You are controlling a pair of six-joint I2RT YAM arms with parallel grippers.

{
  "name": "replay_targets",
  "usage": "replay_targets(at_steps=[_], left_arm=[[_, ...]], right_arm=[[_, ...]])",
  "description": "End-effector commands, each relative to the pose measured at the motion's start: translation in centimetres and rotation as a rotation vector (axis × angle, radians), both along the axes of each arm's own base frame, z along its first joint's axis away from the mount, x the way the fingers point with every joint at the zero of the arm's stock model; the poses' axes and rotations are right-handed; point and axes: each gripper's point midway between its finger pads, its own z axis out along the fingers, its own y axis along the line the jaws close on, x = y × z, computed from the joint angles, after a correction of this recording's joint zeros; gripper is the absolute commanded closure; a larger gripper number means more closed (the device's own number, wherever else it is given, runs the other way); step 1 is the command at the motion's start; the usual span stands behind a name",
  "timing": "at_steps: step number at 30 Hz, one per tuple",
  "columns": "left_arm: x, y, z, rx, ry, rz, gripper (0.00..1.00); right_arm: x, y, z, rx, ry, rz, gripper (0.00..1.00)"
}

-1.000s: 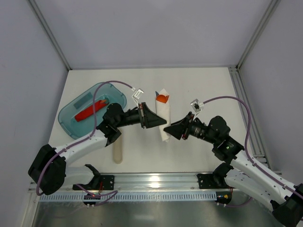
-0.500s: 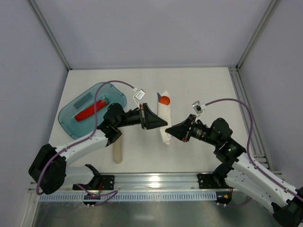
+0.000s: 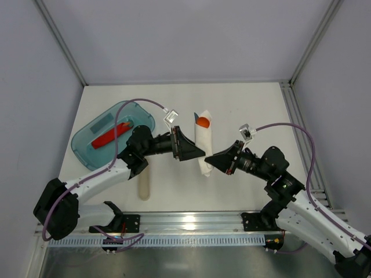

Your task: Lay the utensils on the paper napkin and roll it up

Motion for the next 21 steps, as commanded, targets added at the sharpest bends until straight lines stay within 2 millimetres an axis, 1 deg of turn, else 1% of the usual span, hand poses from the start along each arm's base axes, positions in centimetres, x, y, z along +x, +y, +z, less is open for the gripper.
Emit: replay_targets(at_steps=[1, 2, 3, 7, 11, 16, 18, 19, 21], left_arm=[[-0.3, 0.0, 2.0, -0.065, -0.056, -0.024, 0.34], [-0.2, -0.1, 1.9, -0.068, -0.049, -0.027, 0.33], [-0.2, -0.2, 2.6, -0.095, -0.055, -0.031, 0.33], [-0.2, -0.6, 3.0, -0.110, -0.046, -0.056, 0.33], [0.0, -0.8, 2.5, -0.104, -0.034, -0.060, 0.34], [0.1, -0.7, 2.6, -0.109, -0.035, -0.044, 0.36], [0.1, -0.7, 2.8, -0.116, -0.038, -0.043, 0.41], [0.1, -0.6, 2.9, -0.118, -0.034, -0.042, 0.46], [0.0, -0.6, 3.2, -0.124, -0.037, -0.043, 0.52]], right_arm=[[-0.3, 0.3, 3.5, 0.062, -0.078, 0.026, 0.96], [-0.3, 0.4, 3.3, 0.060, -0.073, 0.028, 0.96], [-0.2, 0.3, 3.5, 0.062, -0.074, 0.025, 0.96], [-0.4, 0.6, 3.2, 0.057, -0.052, 0.043, 0.96], [-0.6, 0.4, 3.4, 0.072, -0.054, 0.039, 0.96], [-0.6, 0.5, 3.3, 0.068, -0.051, 0.048, 0.96], [-0.6, 0.7, 3.0, 0.061, -0.043, 0.054, 0.96], [-0.6, 0.7, 2.9, 0.058, -0.043, 0.052, 0.96], [-0.5, 0.7, 2.5, 0.049, -0.033, 0.052, 0.96]])
